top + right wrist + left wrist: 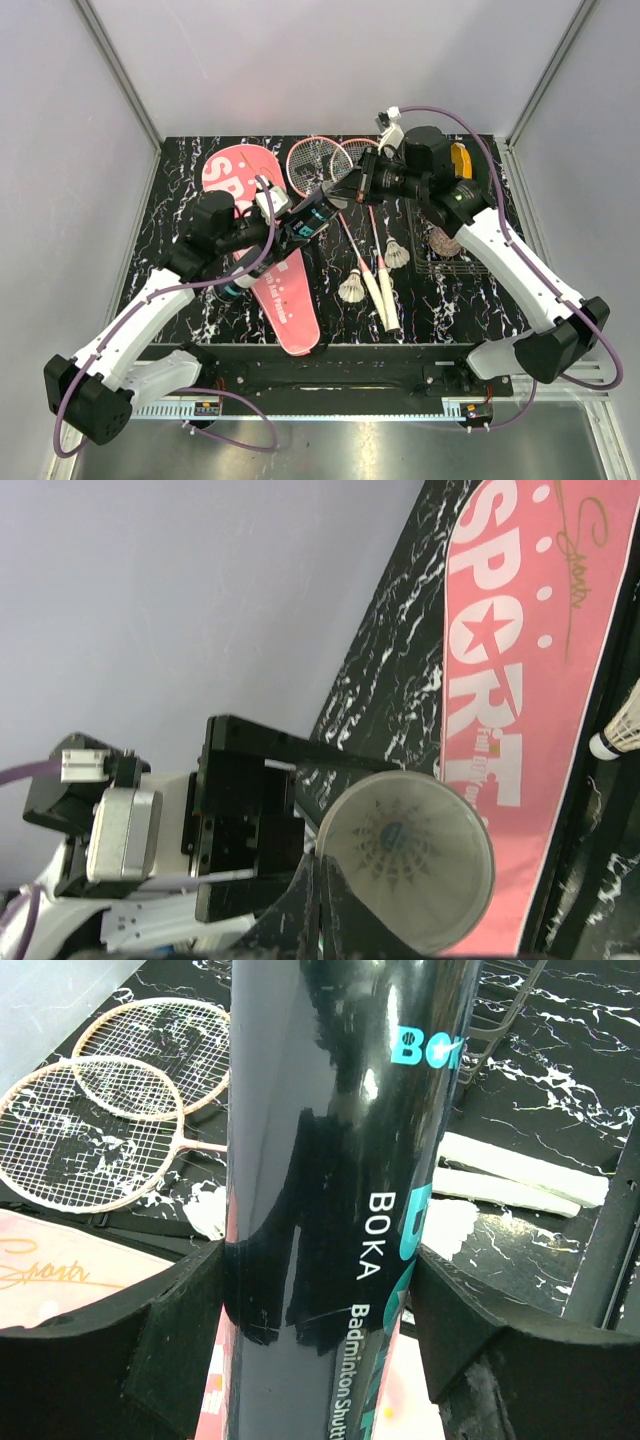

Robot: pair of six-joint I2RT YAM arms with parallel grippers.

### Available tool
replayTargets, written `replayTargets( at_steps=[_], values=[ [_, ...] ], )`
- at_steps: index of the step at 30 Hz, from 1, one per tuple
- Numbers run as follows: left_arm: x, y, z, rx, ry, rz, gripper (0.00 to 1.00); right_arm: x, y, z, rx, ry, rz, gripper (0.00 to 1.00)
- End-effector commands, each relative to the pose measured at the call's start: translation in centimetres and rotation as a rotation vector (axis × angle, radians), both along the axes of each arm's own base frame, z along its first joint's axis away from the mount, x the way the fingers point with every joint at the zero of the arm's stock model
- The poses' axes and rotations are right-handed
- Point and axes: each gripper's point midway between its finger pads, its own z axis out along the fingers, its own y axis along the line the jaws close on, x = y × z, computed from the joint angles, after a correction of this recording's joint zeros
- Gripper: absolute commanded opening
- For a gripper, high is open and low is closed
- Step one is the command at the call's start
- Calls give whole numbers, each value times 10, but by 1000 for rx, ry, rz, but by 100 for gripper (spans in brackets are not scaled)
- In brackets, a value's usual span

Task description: Pack up the badminton gear

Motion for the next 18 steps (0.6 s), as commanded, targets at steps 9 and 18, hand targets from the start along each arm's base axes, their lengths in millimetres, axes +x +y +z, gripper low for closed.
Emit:
replayTargets(
  at_steps=[9, 18],
  values=[
    [9, 18, -15, 54, 17, 91, 0, -9, -33, 61, 198, -104, -52, 0],
    [9, 17, -16, 58, 17, 85, 0, -12, -46, 58, 164, -136, -84, 0]
  ],
)
